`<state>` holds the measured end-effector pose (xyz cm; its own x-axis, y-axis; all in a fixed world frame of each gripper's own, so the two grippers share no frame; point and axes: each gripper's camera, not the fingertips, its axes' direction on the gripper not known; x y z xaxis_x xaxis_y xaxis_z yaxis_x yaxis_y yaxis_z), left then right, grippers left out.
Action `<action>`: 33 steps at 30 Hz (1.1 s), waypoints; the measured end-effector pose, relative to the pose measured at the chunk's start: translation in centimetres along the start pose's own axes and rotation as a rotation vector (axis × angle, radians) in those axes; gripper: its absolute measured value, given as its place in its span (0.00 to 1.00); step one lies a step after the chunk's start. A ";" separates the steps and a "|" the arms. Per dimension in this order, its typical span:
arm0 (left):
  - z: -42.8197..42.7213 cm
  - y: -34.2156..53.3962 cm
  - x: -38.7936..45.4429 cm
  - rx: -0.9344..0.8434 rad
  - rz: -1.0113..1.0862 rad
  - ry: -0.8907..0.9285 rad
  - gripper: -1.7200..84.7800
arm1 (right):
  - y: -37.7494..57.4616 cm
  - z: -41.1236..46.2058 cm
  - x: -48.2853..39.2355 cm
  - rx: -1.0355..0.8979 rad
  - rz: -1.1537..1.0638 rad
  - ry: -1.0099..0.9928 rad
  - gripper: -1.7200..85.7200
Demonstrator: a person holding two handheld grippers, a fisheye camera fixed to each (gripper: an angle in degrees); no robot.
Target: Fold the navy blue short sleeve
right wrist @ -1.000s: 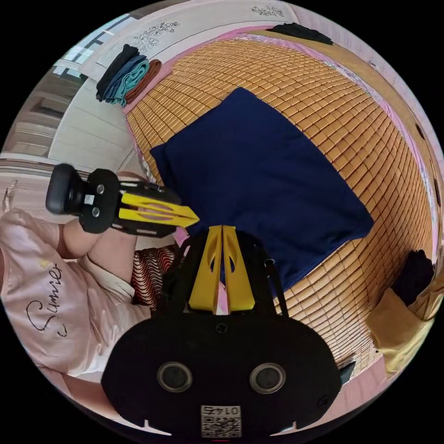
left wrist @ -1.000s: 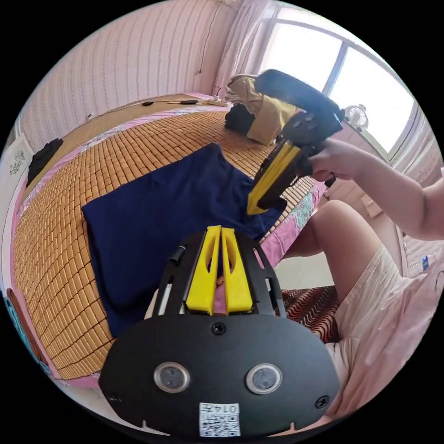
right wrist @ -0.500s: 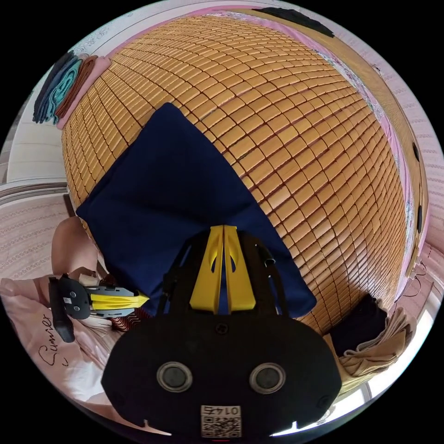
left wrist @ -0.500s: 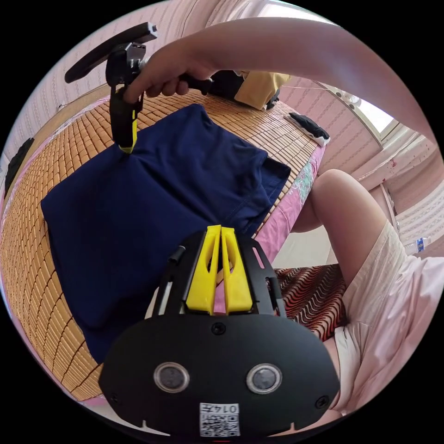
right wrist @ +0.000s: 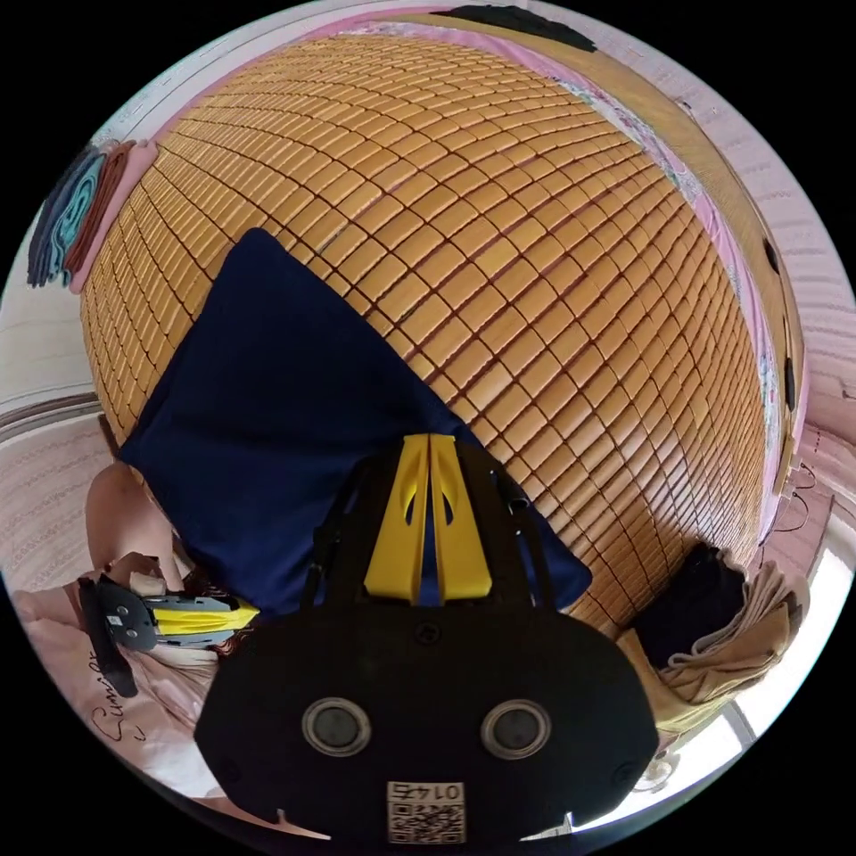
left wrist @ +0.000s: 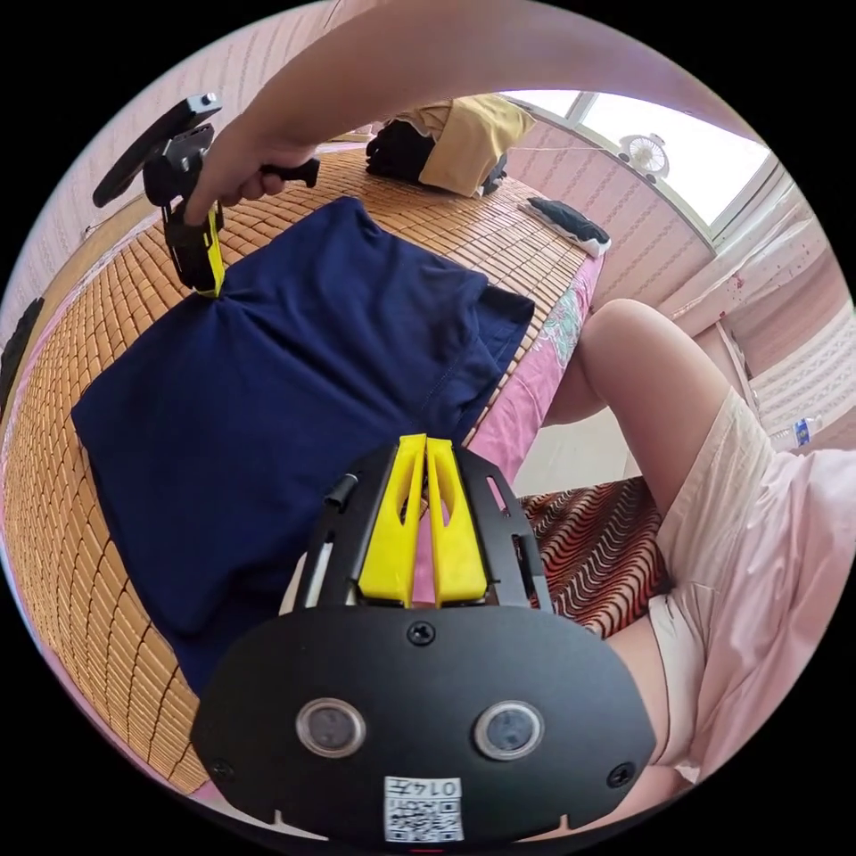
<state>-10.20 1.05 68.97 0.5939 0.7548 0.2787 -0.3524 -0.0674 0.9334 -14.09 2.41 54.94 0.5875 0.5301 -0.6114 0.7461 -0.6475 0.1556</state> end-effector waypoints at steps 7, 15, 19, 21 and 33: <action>-1.1 1.8 3.4 0.280 0.109 0.008 0.08 | 20.5 -2.8 3.1 0.301 0.184 -0.085 0.02; 2.9 -0.6 9.0 0.282 0.110 -0.084 0.19 | 41.0 5.2 5.7 0.341 0.546 -0.411 0.12; 5.0 -4.2 10.6 0.228 0.120 -0.116 0.26 | 43.4 6.2 7.3 0.357 0.558 -0.466 0.05; 6.5 -6.1 11.4 0.158 0.172 -0.135 0.28 | 45.8 5.4 8.8 0.441 0.554 -0.543 0.04; 8.4 -7.1 17.9 0.005 0.279 -0.214 0.03 | 58.7 2.1 12.0 0.636 0.418 -0.785 0.06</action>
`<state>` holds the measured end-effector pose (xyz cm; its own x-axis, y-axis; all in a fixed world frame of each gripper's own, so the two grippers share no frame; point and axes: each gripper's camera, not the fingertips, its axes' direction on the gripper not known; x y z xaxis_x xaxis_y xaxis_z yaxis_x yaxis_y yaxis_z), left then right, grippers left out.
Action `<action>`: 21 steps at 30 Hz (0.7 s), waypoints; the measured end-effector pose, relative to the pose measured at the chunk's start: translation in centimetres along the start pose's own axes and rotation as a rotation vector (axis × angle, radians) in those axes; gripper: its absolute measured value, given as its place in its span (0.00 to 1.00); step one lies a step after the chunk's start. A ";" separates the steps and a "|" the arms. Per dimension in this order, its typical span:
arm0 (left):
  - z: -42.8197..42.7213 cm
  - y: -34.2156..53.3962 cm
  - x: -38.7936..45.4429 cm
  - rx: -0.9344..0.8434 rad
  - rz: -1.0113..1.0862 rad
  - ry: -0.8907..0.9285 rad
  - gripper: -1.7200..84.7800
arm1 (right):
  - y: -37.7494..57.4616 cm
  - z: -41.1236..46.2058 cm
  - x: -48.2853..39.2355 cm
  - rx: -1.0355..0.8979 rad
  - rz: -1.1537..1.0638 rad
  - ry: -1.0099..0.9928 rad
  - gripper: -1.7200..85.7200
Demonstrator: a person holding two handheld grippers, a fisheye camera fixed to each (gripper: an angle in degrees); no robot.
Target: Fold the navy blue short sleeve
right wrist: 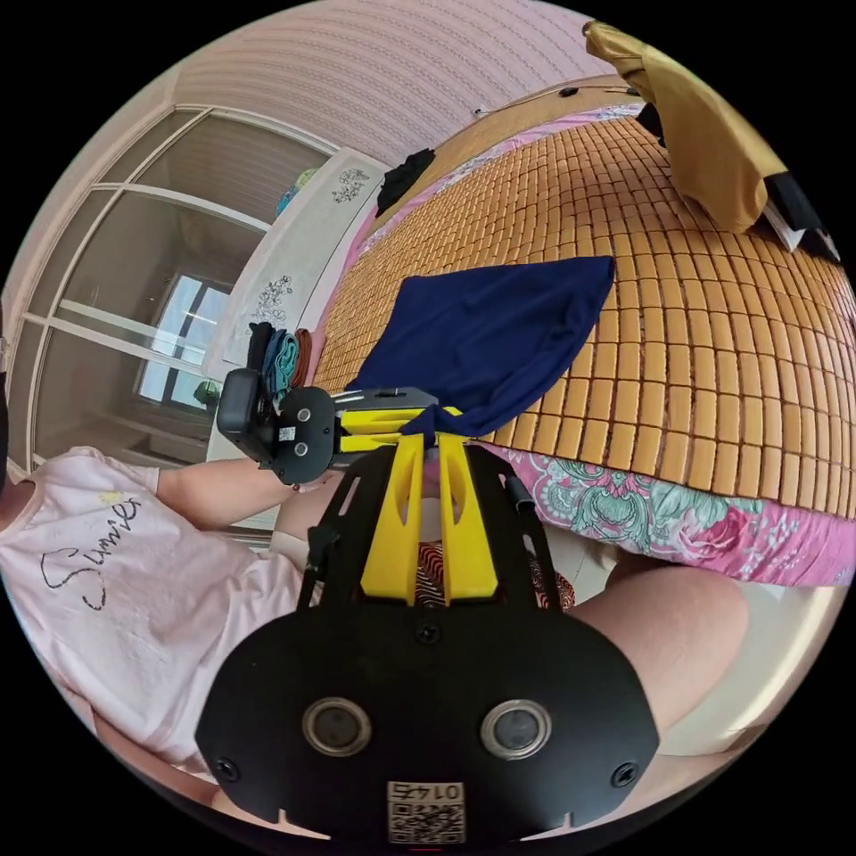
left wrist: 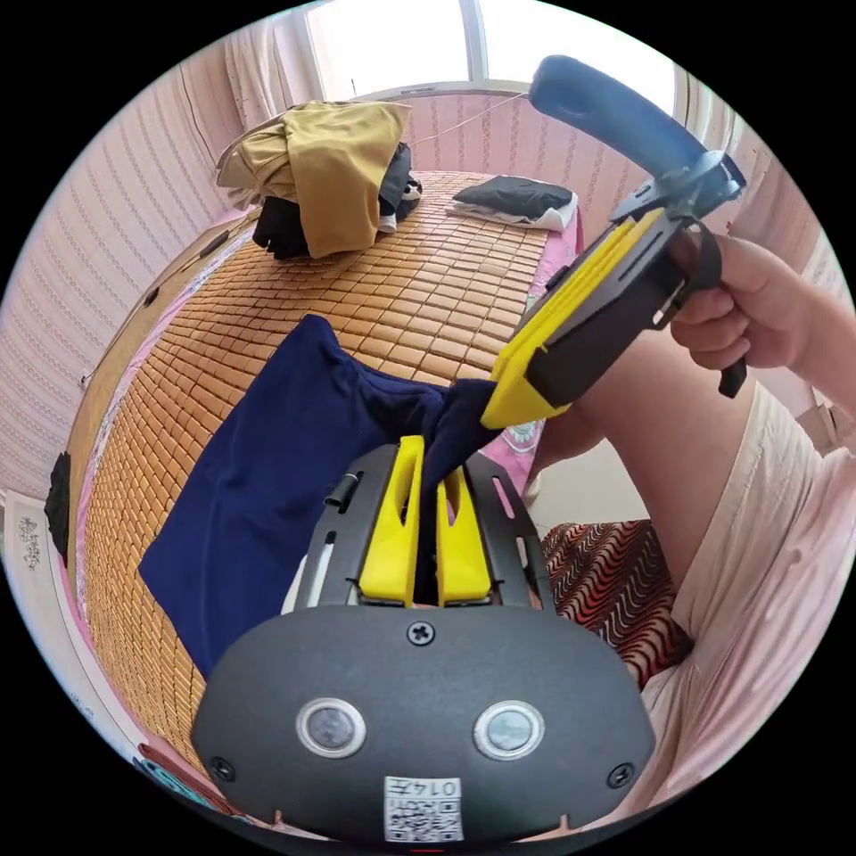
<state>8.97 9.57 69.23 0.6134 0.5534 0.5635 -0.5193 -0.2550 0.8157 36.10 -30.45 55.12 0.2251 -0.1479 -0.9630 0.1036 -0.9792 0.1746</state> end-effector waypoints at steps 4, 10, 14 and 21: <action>-2.2 1.9 3.2 -0.008 -0.003 -0.016 0.01 | 3.1 -3.1 3.6 0.108 0.180 0.068 0.14; -5.5 3.5 4.5 0.009 -0.093 -0.009 0.01 | 5.1 -3.5 8.8 0.210 0.381 -0.075 0.22; -6.9 4.0 4.9 0.003 -0.096 -0.020 0.01 | 4.8 -2.5 11.1 0.211 0.466 -0.129 0.16; -10.1 5.0 4.8 0.037 -0.102 0.002 0.01 | 6.3 -3.5 12.8 0.276 0.555 -0.222 0.09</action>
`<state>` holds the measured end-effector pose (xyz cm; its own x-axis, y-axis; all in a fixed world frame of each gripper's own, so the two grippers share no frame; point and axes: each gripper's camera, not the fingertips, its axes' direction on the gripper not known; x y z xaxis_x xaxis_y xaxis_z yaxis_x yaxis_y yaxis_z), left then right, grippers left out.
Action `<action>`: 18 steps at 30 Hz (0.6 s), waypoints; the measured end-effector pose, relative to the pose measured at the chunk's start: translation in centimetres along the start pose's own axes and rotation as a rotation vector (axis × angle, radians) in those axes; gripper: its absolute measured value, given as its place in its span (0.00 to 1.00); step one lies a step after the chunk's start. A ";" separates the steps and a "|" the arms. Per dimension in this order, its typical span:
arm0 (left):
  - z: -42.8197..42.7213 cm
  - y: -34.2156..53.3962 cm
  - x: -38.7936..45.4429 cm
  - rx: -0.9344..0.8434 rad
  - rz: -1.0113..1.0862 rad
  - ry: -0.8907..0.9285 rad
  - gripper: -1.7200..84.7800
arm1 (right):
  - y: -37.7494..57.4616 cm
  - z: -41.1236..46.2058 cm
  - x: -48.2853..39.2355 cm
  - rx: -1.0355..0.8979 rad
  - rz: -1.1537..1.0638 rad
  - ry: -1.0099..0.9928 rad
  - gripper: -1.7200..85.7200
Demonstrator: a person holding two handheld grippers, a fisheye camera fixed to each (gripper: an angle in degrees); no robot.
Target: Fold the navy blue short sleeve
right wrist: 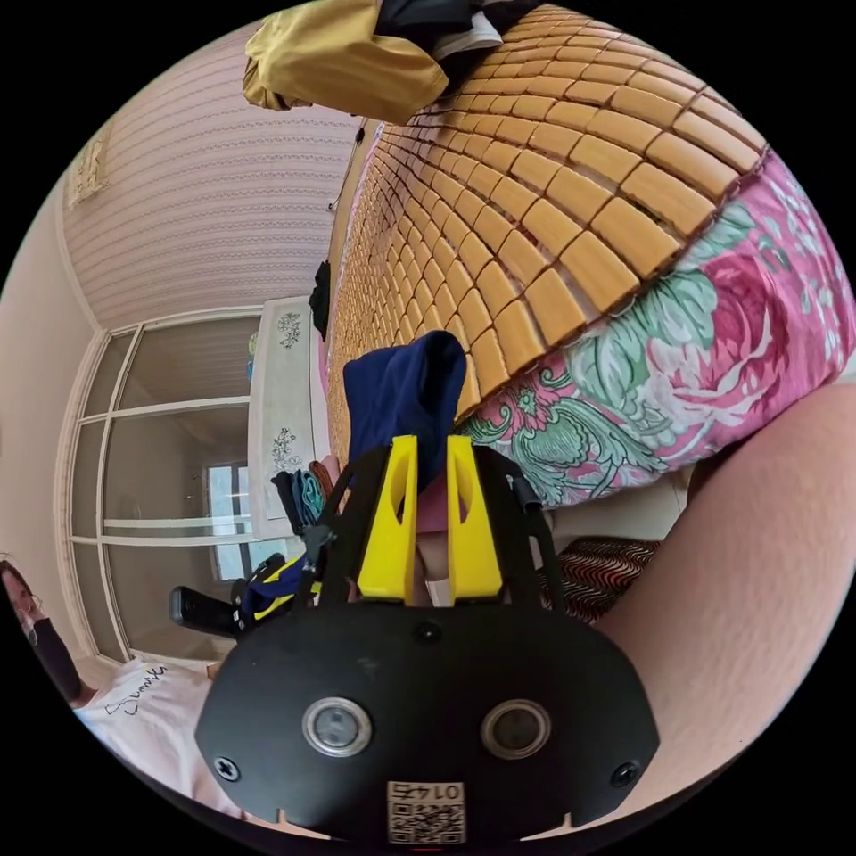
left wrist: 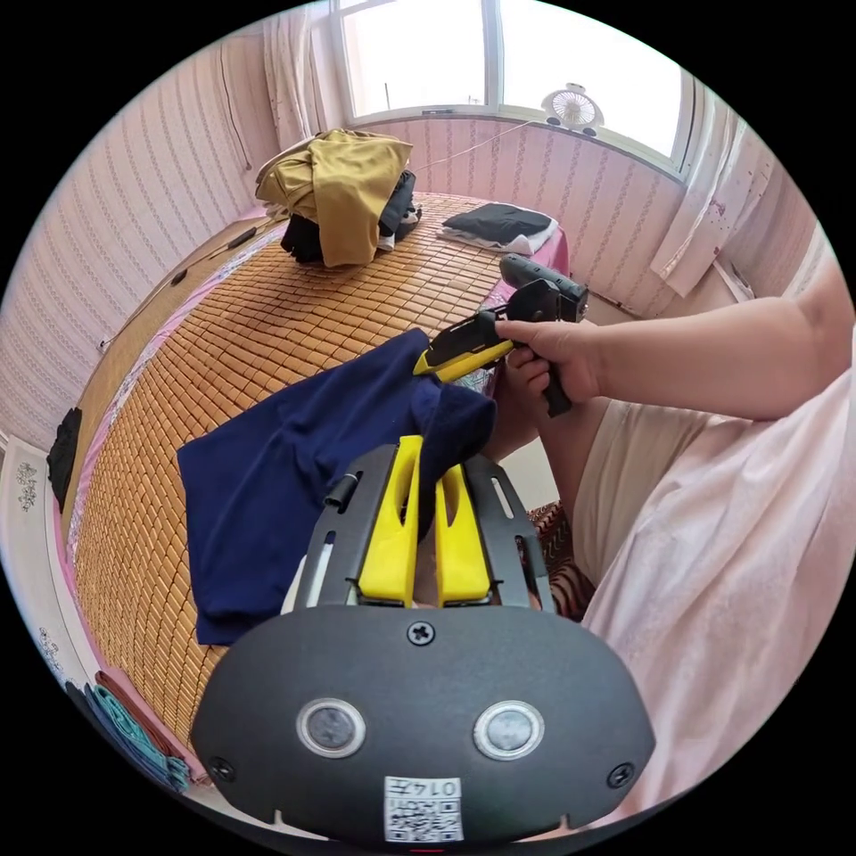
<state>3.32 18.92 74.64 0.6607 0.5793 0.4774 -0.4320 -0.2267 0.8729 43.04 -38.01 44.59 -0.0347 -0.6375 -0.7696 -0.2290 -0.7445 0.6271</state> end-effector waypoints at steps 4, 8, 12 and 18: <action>-1.9 0.4 -0.6 0.026 -0.011 0.012 0.01 | 0.5 -1.0 -1.5 -0.001 -0.059 -0.011 0.06; -3.3 0.6 -1.5 0.082 -0.037 0.065 0.01 | 1.2 -3.1 -3.4 0.049 -0.108 -0.037 0.05; -4.6 -0.3 -2.9 0.185 -0.098 0.163 0.01 | 1.8 -5.5 -7.2 0.125 -0.210 0.038 0.04; -7.6 1.0 -8.5 0.356 -0.346 0.259 0.01 | 0.1 -2.1 -16.3 0.028 -0.403 0.158 0.04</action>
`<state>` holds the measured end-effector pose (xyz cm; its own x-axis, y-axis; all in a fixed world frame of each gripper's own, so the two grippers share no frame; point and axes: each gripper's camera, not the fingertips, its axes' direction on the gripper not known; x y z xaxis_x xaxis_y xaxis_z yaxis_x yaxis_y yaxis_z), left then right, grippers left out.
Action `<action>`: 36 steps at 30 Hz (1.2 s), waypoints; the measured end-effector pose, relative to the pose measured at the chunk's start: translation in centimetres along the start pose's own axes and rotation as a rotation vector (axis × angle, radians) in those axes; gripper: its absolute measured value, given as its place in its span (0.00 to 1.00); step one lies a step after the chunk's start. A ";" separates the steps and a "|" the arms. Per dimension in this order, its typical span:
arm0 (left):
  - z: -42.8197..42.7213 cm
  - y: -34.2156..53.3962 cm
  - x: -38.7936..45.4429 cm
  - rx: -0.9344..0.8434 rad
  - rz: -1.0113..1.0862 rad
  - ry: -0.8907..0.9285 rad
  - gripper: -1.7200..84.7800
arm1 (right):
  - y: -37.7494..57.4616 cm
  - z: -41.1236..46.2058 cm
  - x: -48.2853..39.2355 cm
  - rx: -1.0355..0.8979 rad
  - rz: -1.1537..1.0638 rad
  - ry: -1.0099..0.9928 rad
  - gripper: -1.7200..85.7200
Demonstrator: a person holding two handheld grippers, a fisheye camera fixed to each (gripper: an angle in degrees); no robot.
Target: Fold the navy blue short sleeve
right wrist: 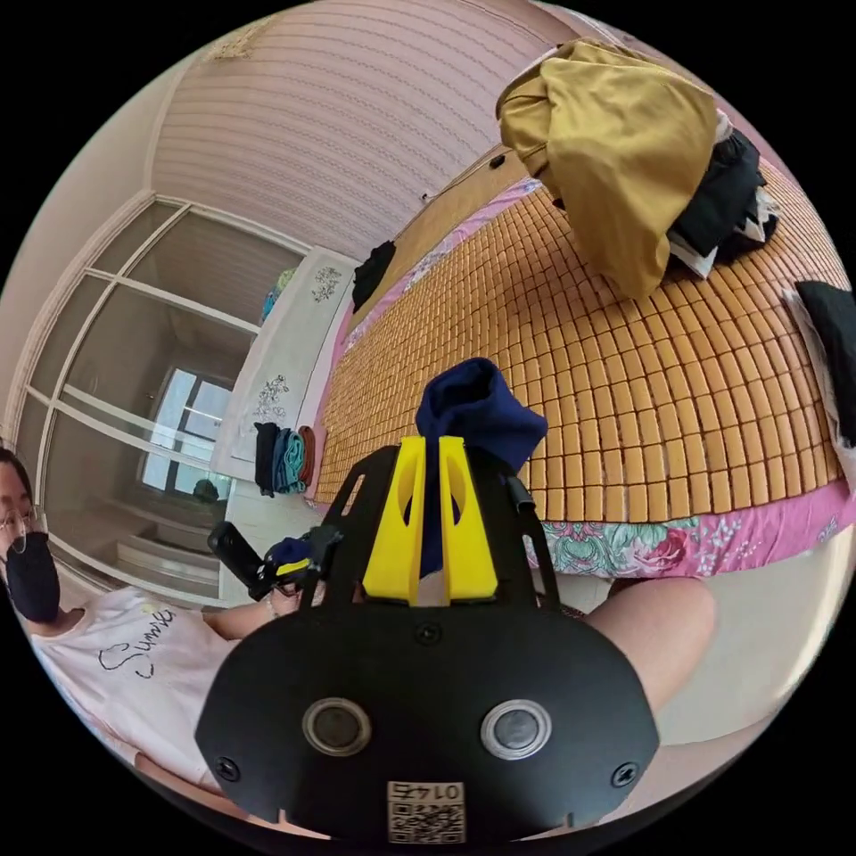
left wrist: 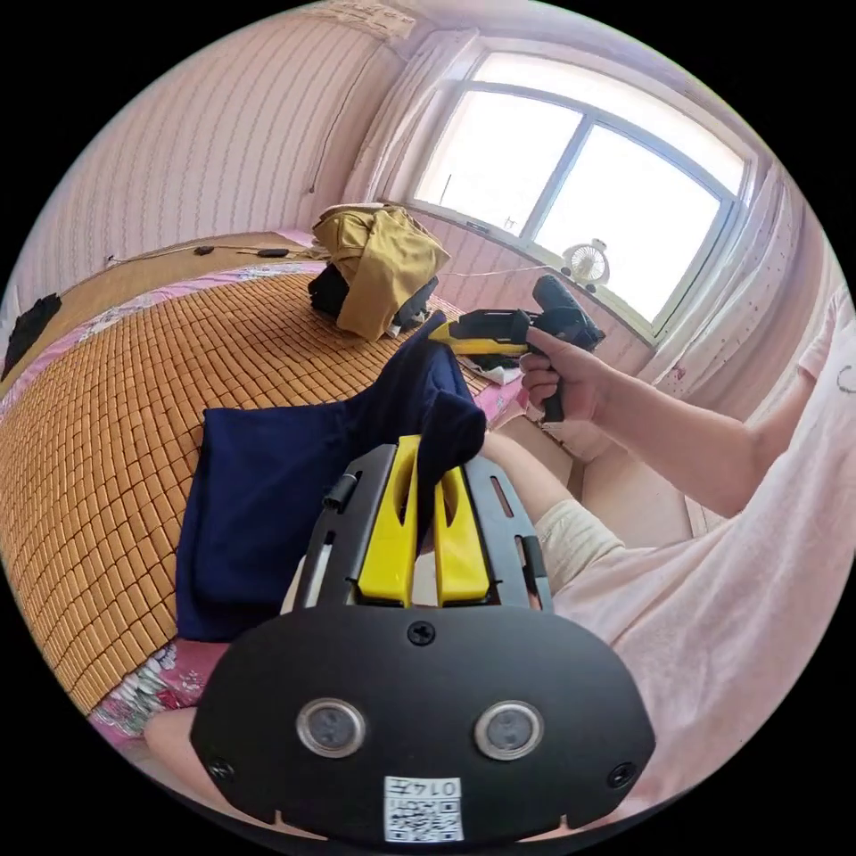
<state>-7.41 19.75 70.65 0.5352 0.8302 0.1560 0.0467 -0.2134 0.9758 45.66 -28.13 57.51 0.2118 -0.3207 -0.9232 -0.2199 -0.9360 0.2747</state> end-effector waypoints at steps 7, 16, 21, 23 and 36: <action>-3.5 2.7 -9.0 0.003 -0.353 -0.095 0.01 | -6.0 17.5 -8.3 -0.343 -0.130 0.200 0.05; -5.8 4.2 -16.7 -0.141 -0.706 -0.183 0.08 | -7.6 32.1 -11.4 -0.451 -0.069 0.287 0.09; -8.5 3.9 -17.7 -0.228 -0.718 -0.258 0.08 | -7.5 33.7 -15.0 -0.406 -0.305 0.395 0.11; -9.3 3.2 -17.2 -0.266 -0.659 -0.335 0.09 | -7.0 35.4 -15.7 -0.447 -0.401 0.496 0.14; -5.3 -0.1 -15.1 -0.426 -0.415 -0.243 0.07 | -1.8 45.5 -17.6 -0.708 -0.607 0.588 0.06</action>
<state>-20.02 9.97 68.97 0.7228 0.6488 -0.2380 -0.0212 0.3650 0.9308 -1.03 -14.24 61.06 0.5614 0.3775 -0.7364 0.6299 -0.7720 0.0845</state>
